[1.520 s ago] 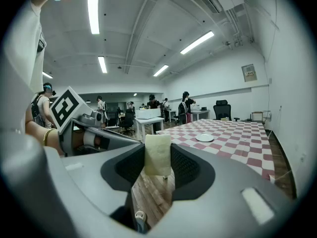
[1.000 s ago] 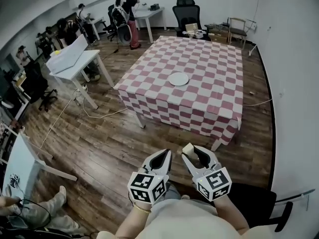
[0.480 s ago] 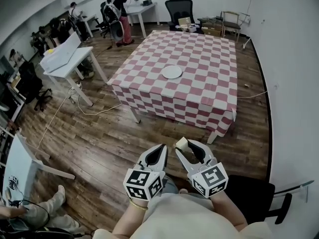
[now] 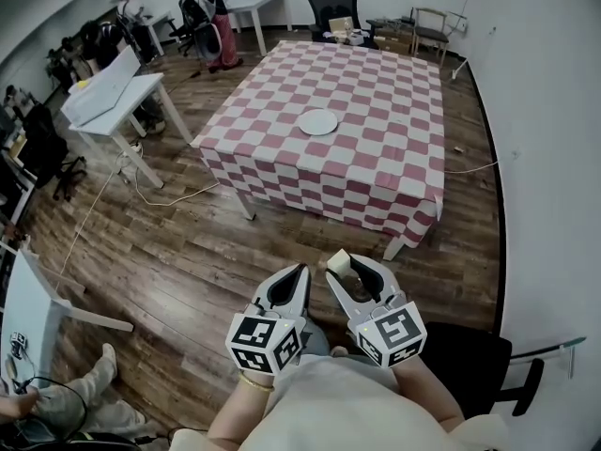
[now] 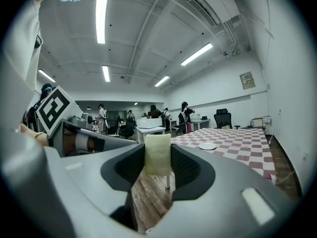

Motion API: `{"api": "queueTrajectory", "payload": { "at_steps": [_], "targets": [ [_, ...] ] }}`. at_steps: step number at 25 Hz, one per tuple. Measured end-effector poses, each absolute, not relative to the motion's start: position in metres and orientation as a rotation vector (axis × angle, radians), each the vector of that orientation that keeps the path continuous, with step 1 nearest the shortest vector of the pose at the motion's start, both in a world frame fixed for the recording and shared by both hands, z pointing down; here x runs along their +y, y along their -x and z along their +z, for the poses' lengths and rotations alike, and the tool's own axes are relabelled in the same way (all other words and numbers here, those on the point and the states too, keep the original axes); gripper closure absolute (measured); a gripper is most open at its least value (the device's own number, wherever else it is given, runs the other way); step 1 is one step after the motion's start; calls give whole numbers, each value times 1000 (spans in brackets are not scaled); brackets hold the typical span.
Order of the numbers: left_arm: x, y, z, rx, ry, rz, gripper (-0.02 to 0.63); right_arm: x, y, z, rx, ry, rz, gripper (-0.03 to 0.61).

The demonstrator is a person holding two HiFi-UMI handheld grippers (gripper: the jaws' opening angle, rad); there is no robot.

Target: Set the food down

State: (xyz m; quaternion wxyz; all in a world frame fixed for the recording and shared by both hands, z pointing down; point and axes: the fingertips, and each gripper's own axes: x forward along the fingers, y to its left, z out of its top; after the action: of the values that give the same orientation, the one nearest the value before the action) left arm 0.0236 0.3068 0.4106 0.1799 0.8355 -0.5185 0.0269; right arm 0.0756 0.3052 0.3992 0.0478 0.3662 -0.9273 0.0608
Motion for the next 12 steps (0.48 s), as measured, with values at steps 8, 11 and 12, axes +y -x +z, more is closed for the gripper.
{"api": "queueTrajectory", "payload": {
  "at_steps": [8,11,12],
  "targets": [
    [269,-19,416,-1410,-2368,77,607,267,-67,398,-2811,-1146,191,413],
    [251,-16,416,-1394,-2374,80,607,249,-60,396,-2815,-1155,184,413],
    [244,-14,416,-1390,-2374,79,607,242,-58,396,-2815,-1158,183,413]
  ]
}}
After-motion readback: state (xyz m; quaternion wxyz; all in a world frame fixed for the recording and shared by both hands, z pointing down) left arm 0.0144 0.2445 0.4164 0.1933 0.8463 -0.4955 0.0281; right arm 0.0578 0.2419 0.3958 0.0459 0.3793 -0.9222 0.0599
